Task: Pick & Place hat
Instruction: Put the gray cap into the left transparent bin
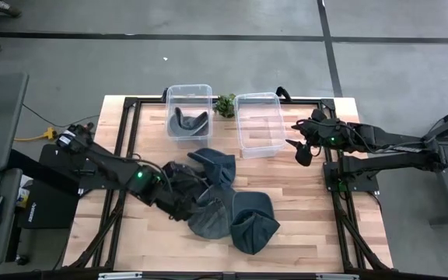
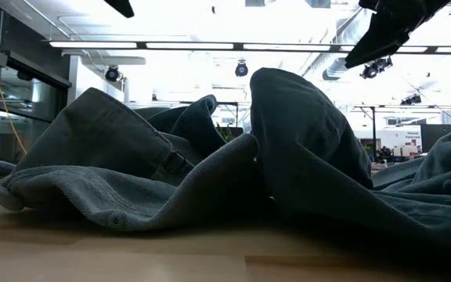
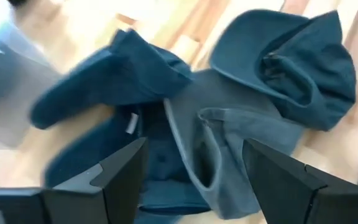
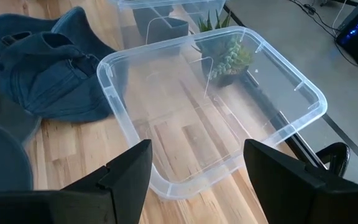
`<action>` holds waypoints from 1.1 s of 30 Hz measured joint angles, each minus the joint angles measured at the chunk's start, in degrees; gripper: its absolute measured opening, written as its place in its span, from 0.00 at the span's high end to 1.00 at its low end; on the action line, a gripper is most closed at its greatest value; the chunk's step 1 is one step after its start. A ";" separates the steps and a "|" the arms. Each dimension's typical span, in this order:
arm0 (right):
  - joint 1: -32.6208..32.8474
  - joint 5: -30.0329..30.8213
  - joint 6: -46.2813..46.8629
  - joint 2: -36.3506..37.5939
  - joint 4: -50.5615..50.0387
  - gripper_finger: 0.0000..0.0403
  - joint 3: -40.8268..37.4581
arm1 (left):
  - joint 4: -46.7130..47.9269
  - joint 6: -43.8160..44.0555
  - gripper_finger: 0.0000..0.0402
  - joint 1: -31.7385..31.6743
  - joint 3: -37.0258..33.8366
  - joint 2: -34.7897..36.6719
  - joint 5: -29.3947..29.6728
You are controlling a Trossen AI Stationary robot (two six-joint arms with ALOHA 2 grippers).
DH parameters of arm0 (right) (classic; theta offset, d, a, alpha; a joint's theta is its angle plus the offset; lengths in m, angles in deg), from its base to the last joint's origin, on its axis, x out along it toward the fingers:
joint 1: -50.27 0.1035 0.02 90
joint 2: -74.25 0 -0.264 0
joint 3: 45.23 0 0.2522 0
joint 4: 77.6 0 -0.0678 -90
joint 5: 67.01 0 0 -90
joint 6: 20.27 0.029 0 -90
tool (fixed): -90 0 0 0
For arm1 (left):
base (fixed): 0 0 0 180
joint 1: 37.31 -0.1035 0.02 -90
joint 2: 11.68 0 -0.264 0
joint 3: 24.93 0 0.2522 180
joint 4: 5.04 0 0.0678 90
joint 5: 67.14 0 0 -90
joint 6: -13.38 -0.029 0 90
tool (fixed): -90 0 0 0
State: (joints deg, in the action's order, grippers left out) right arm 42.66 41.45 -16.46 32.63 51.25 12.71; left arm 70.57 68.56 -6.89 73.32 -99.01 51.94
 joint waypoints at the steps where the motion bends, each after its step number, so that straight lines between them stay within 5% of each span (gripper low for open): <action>1: 0.00 0.02 0.00 0.00 -0.06 0.38 0.00 | -0.76 0.72 0.35 0.28 -0.87 0.00 -0.06; 21: 0.01 0.00 0.83 0.01 -4.28 0.38 0.00 | -9.84 12.60 0.35 0.37 -15.11 -0.02 -12.13; 33: 0.00 -0.77 1.71 0.00 -4.51 0.38 0.00 | -18.43 4.24 0.35 1.20 -21.50 -0.02 -15.40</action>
State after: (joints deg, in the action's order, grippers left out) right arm 42.65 40.68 -14.75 32.63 46.75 12.71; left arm 52.14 72.79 -5.69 51.83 -99.03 36.54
